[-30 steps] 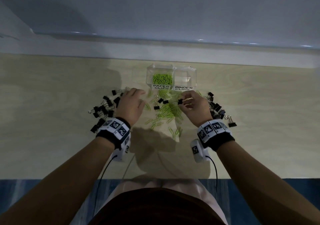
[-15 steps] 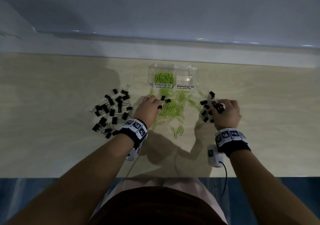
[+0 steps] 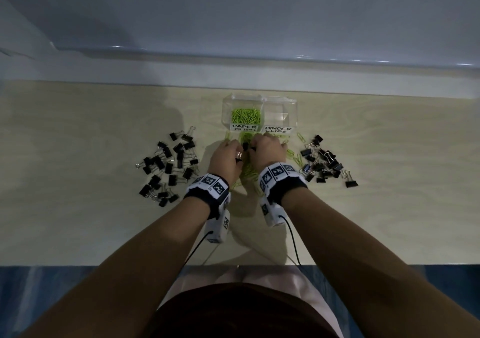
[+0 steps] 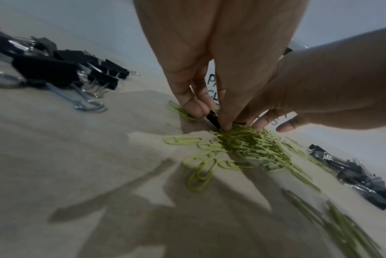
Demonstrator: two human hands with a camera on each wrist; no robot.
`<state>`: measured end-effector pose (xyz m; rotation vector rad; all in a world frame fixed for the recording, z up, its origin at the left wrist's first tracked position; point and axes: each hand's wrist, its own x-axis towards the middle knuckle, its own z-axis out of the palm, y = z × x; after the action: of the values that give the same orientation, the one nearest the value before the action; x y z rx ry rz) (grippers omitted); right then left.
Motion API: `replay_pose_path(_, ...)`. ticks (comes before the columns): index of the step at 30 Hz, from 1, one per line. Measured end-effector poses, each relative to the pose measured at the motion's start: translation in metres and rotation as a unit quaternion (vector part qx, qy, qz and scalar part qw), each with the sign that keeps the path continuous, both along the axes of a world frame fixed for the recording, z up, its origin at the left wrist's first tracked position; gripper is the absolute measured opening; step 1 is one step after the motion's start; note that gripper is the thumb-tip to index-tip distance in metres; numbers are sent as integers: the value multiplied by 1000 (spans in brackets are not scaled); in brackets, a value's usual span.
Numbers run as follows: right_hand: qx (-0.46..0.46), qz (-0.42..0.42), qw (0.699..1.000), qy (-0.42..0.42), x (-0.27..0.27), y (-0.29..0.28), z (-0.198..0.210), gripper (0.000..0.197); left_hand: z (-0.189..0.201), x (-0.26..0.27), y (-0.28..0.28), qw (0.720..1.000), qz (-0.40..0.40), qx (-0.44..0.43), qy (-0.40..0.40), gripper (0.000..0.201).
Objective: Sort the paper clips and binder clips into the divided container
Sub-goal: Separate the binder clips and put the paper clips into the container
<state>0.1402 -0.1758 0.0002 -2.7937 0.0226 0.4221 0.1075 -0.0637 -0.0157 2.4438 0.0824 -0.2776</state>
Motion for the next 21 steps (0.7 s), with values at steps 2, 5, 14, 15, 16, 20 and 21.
replay_pose_path(2, 26, -10, 1000, 4, 0, 3, 1, 16, -1, -6, 6, 1000, -2, -14, -6, 22)
replay_pose_path(5, 107, 3, 994, -10, -3, 1, 0, 17, 1, -11, 20, 999, -4, -38, -29, 25)
replay_pose_path(14, 226, -102, 955, -163, -20, -72, 5, 14, 10, 5, 70, 995, 69, 33, -69, 33)
replay_pose_path(15, 220, -130, 948, -189, -23, -88, 3, 15, 9, 8, 70, 994, 63, 60, -67, 35)
replay_pose_path(16, 206, -156, 943, -208, -26, -103, 1, 14, 8, 10, 69, 992, 52, 91, -67, 36)
replay_pose_path(20, 114, -177, 966, -150, -26, -142, -11, 7, 7, 18, 44, 988, -49, 123, -85, 33)
replay_pose_path(21, 96, -164, 972, -136, -23, -145, -12, 9, 6, 19, 35, 988, -84, 108, -77, 36)
